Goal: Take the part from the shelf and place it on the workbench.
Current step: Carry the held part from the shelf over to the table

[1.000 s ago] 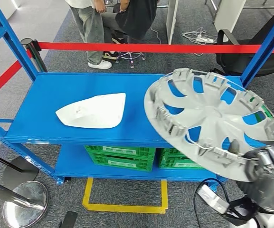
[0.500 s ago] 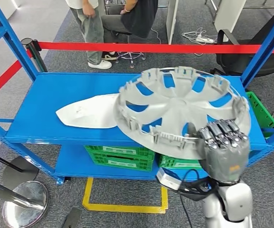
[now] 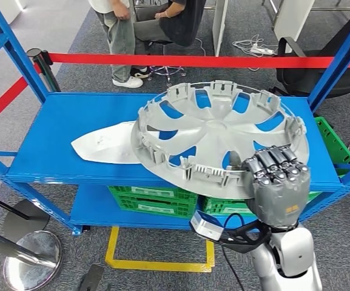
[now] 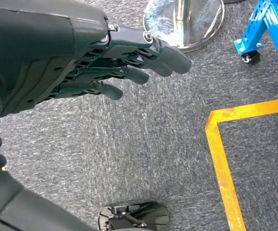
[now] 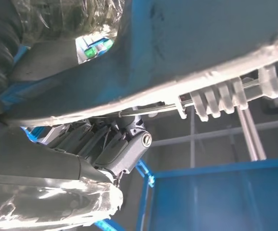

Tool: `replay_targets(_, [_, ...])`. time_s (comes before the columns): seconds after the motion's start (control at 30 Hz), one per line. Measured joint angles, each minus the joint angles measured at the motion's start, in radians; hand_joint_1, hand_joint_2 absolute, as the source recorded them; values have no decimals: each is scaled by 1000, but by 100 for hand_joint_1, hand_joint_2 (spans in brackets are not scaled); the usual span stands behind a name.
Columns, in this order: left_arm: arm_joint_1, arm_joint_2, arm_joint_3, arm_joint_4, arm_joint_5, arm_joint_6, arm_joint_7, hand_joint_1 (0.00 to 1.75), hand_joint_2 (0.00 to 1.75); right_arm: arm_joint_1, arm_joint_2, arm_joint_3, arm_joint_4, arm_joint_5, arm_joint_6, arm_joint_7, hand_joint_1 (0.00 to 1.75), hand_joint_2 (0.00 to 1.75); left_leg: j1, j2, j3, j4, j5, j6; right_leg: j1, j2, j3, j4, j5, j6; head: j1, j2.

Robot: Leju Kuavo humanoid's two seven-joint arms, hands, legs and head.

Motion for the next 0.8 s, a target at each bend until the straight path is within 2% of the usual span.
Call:
replay_targets(0.13, [0,0,0,0,8,8,0,0,175,17,0,-1,-65,-13,0,36,175,175,0,0,0,0,0,0,0,0,0,0,0,0,0,0])
replay_targets(0.2, [1,0,0,0,11,10,0,0,175,27,2,-8,-96,-54,0,13,175,175,0,0,0,0,0,0,0,0,0,0,0,0,0,0])
replay_targets(0.27, [1,-1,0,0,13,11,0,0,175,45,25,-41,-116,-149,0,-114,175,175,0,0,0,0,0,0,0,0,0,0,0,0,0,0])
replay_targets(0.37, [1,-1,0,0,16,17,0,0,175,80,102,-140,-123,-324,0,-398,175,175,0,0,0,0,0,0,0,0,0,0,0,0,0,0])
replay_targets(0.4, [1,-2,0,0,16,20,0,0,175,90,123,-168,-123,-360,0,-444,175,175,0,0,0,0,0,0,0,0,0,0,0,0,0,0])
replay_targets(0.57, [4,-4,0,0,17,26,0,0,175,111,153,-251,-123,-398,0,-463,175,175,0,2,0,0,0,0,0,2,0,0,0,0,0,0])
replay_targets(0.8, [4,-5,0,0,18,26,0,0,175,121,157,-285,-120,-427,0,-463,175,175,0,2,0,0,0,0,0,2,0,0,1,0,0,0])
